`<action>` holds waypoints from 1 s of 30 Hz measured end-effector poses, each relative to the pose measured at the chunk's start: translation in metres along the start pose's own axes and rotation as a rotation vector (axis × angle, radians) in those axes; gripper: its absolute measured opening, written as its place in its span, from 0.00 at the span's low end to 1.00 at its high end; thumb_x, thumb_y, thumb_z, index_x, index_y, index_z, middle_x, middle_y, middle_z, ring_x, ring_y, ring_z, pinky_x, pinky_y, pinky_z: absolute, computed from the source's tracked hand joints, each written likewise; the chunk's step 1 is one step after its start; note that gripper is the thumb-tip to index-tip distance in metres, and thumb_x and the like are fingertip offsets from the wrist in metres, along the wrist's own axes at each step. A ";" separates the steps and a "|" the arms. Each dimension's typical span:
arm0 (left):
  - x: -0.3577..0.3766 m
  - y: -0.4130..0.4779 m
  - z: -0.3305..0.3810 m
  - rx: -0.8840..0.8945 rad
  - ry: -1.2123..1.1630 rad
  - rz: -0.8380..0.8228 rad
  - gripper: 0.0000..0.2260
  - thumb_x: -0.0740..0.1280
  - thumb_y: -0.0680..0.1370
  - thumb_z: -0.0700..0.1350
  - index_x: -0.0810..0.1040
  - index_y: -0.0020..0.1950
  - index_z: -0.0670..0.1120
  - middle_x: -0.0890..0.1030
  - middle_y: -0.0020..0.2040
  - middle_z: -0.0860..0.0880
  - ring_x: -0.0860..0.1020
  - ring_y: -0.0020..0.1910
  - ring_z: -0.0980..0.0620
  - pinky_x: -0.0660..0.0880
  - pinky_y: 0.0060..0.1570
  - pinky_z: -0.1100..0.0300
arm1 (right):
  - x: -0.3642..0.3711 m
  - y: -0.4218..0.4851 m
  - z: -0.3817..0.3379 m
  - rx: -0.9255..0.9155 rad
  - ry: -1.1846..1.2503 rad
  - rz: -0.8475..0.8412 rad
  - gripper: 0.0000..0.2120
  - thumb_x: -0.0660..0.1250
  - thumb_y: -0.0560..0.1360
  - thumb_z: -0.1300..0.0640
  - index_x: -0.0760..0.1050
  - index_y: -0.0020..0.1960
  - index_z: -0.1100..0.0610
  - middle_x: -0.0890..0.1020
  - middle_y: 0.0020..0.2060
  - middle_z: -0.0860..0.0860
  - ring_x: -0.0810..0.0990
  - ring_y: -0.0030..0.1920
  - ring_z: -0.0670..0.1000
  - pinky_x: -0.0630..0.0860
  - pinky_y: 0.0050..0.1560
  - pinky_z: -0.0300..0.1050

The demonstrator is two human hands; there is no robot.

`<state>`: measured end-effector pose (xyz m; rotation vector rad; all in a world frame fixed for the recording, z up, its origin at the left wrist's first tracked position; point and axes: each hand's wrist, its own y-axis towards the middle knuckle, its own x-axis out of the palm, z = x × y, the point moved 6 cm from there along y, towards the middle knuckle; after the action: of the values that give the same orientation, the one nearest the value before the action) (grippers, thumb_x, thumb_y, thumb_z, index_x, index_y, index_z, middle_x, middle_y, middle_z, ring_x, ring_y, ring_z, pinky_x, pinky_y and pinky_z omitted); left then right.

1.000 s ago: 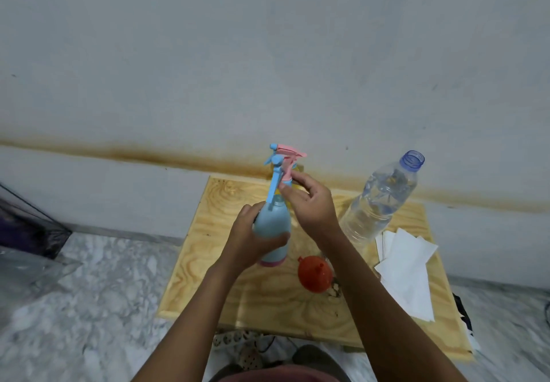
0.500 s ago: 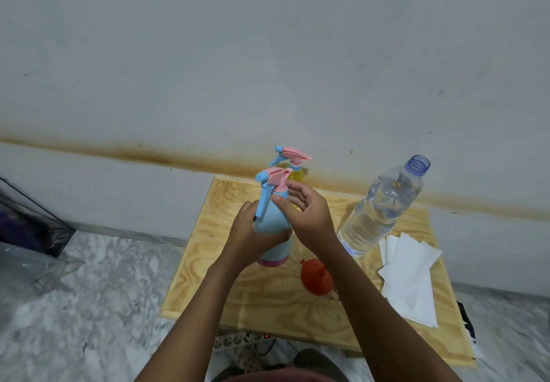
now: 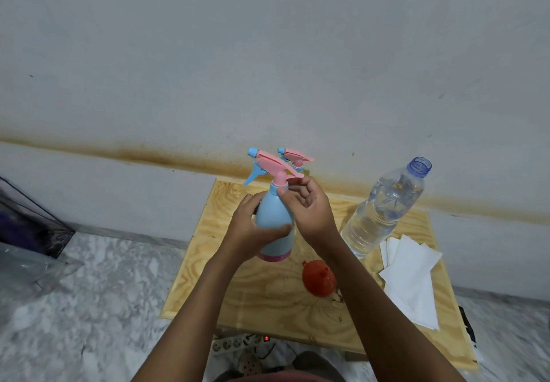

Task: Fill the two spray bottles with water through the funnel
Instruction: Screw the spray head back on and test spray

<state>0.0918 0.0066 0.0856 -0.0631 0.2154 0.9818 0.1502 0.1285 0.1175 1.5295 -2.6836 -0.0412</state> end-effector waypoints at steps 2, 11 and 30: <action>0.002 0.001 0.005 0.006 -0.035 -0.003 0.26 0.77 0.60 0.53 0.78 0.58 0.61 0.78 0.54 0.49 0.79 0.53 0.53 0.81 0.45 0.54 | 0.003 0.000 -0.002 -0.024 -0.054 0.023 0.17 0.72 0.75 0.56 0.76 0.62 0.57 0.83 0.54 0.53 0.81 0.56 0.50 0.79 0.57 0.47; 0.002 0.002 0.020 0.014 -0.024 -0.007 0.26 0.77 0.60 0.54 0.76 0.56 0.65 0.78 0.53 0.54 0.80 0.52 0.55 0.81 0.45 0.56 | 0.003 -0.001 -0.011 0.037 0.053 0.022 0.11 0.64 0.81 0.58 0.77 0.61 0.58 0.83 0.53 0.53 0.83 0.52 0.51 0.80 0.52 0.48; 0.000 0.007 0.046 0.064 -0.026 -0.043 0.24 0.77 0.64 0.55 0.78 0.58 0.58 0.81 0.53 0.54 0.80 0.51 0.57 0.79 0.43 0.61 | 0.004 -0.007 -0.033 -0.012 0.166 0.092 0.10 0.72 0.75 0.57 0.79 0.56 0.51 0.86 0.49 0.49 0.85 0.50 0.51 0.82 0.49 0.49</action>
<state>0.0931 0.0174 0.1307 0.0034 0.2203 0.9314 0.1562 0.1211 0.1501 1.3401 -2.6138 0.0697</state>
